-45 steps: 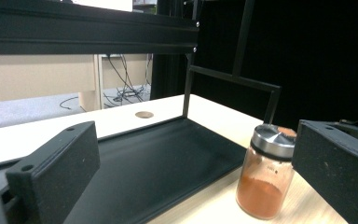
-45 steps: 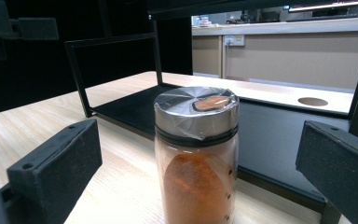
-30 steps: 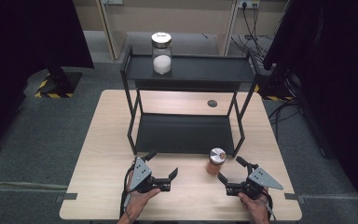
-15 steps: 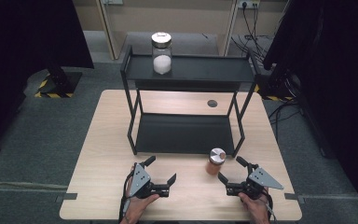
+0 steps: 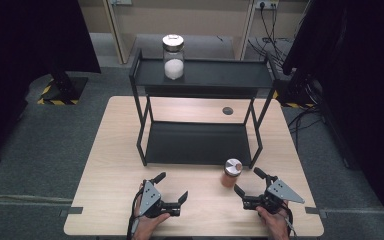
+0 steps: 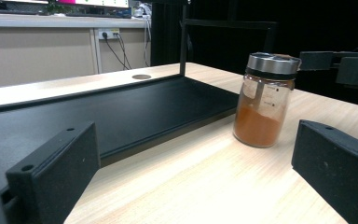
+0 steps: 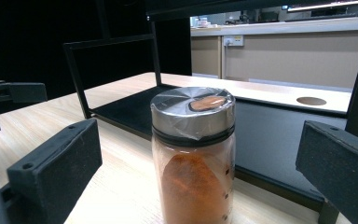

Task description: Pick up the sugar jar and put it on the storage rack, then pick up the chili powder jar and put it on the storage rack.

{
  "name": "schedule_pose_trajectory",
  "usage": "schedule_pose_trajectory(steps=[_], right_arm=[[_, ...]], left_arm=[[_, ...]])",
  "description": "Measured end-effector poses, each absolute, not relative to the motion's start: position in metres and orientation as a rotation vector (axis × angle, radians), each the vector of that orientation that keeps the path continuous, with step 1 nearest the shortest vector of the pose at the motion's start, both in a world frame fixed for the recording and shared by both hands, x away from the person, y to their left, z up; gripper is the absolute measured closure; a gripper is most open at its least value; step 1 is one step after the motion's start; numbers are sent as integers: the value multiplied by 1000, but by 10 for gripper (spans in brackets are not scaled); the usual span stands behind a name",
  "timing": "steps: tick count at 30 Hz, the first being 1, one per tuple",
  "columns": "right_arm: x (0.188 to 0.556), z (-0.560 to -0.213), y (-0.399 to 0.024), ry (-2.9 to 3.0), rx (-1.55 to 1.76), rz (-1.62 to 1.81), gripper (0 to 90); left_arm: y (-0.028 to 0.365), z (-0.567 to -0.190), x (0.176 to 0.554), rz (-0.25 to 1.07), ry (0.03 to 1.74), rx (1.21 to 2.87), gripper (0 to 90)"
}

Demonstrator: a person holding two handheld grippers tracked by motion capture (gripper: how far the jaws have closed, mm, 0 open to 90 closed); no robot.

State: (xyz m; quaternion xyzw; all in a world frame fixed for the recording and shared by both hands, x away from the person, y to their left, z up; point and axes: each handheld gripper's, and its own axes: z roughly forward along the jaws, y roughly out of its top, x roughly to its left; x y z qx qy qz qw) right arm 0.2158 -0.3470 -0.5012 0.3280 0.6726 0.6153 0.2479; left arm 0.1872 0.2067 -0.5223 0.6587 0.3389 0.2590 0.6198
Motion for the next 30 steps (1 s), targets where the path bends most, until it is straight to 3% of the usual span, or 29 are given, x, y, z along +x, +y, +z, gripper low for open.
schedule_pose_trajectory(steps=[30], right_arm=[[217,-501,-344,1847,882,1666,2]], left_arm=[[206,-523,184,605,776,1517,3]])
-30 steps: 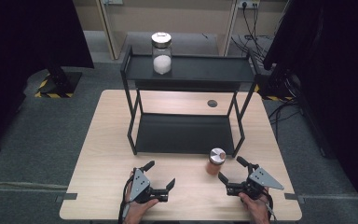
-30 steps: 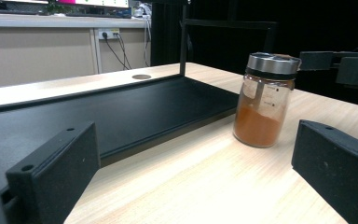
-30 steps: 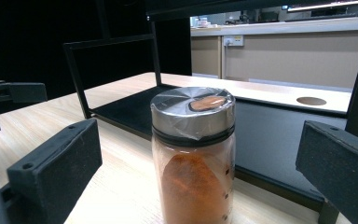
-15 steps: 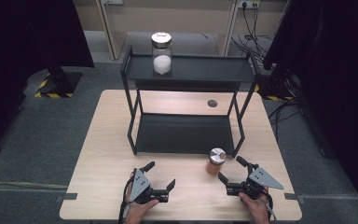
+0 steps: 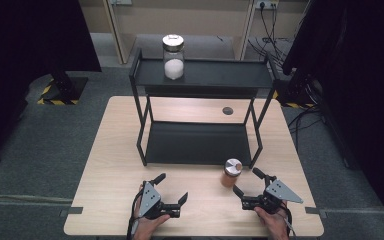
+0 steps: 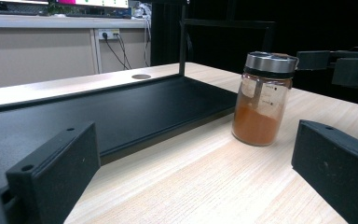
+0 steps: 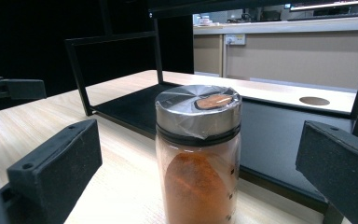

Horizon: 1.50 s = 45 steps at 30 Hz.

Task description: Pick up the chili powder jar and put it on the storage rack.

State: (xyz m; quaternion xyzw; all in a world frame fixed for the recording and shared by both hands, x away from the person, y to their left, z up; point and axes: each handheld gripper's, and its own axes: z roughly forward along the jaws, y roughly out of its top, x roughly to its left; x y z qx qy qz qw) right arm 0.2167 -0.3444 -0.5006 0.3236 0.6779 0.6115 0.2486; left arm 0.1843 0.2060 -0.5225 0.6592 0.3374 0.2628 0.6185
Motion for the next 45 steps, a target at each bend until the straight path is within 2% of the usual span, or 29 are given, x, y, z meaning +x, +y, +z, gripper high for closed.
schedule_pose_trajectory(steps=[22,45], right_arm=[[234,-496,-325,1896,908,1599,13],[250,-490,-310,1957,919,1516,205]], left_arm=[[205,-524,184,606,776,1517,3],[205,-523,184,609,781,1516,8]])
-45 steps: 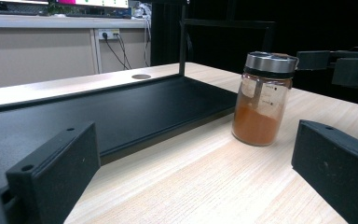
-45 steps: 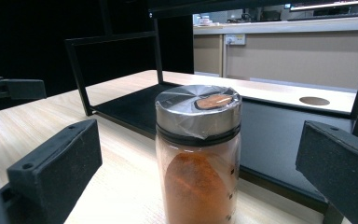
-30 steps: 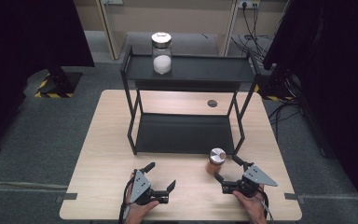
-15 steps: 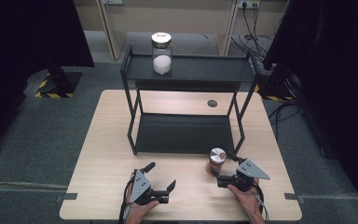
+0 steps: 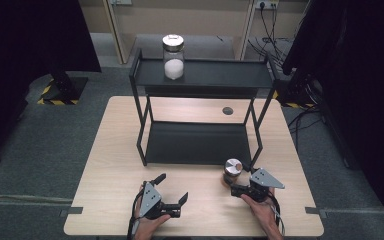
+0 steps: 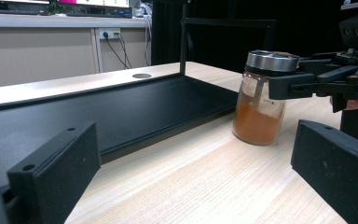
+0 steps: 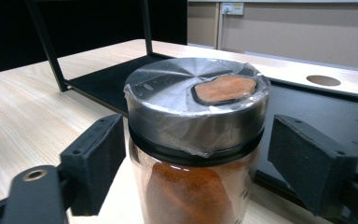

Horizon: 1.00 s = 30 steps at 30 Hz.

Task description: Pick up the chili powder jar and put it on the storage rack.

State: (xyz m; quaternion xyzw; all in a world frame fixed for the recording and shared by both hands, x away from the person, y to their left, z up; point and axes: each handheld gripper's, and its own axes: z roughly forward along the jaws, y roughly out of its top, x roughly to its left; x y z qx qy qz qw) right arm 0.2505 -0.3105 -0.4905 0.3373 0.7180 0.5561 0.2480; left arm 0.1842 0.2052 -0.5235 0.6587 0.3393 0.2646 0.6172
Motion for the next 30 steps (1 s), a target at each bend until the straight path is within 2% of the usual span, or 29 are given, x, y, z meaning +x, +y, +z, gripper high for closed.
schedule_pose_trajectory(steps=[9,30], right_arm=[[254,-489,-309,1980,924,1506,309],[245,-474,-315,1931,886,1540,315]], left_arm=[[206,-523,184,612,788,1513,9],[205,-523,183,613,785,1514,11]])
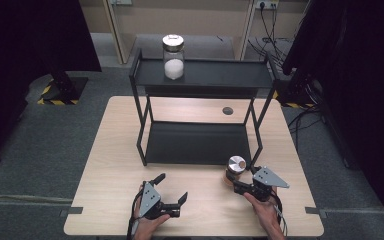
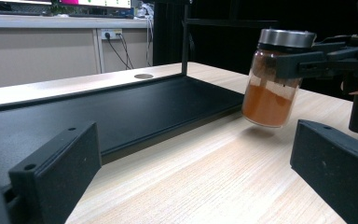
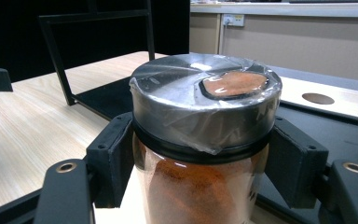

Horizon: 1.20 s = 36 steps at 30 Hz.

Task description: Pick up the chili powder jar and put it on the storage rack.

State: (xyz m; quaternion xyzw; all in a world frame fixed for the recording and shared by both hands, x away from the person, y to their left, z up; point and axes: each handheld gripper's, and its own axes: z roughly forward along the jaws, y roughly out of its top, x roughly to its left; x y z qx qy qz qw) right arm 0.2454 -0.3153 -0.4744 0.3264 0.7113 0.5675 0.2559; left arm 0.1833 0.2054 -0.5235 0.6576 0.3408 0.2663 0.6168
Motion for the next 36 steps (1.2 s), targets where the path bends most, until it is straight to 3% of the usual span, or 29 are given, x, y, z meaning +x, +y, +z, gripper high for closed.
schedule_pose_trajectory(steps=[36], right_arm=[[258,-387,-309,1882,776,1614,315]], left_arm=[[205,-524,183,614,790,1513,11]])
